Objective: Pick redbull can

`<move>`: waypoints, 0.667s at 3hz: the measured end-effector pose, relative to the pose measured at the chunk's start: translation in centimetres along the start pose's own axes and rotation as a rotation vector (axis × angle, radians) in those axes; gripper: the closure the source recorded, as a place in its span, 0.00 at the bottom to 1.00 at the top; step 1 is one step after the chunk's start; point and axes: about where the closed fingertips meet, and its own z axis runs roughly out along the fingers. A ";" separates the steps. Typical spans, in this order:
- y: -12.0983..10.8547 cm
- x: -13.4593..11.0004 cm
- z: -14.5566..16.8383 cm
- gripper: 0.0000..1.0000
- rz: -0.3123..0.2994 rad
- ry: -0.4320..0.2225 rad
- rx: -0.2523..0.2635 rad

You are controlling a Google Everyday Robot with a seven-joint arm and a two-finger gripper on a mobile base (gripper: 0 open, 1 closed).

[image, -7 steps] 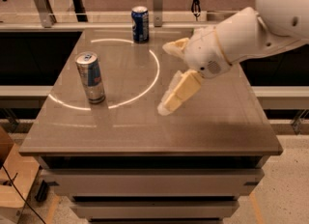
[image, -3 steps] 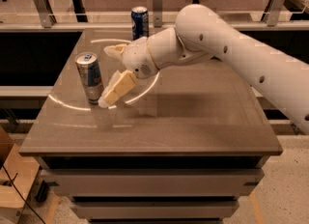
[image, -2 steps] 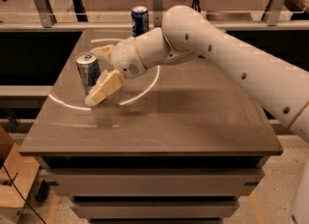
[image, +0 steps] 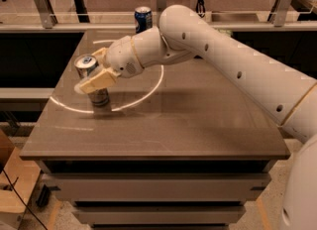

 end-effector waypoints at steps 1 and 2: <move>-0.4 -1.0 -0.7 0.72 -0.001 -0.018 -0.001; -1.0 -3.4 -3.3 0.95 -0.028 0.003 0.017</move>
Offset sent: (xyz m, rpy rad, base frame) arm 0.0123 -0.0444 0.0906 -0.0177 -0.0838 -0.0295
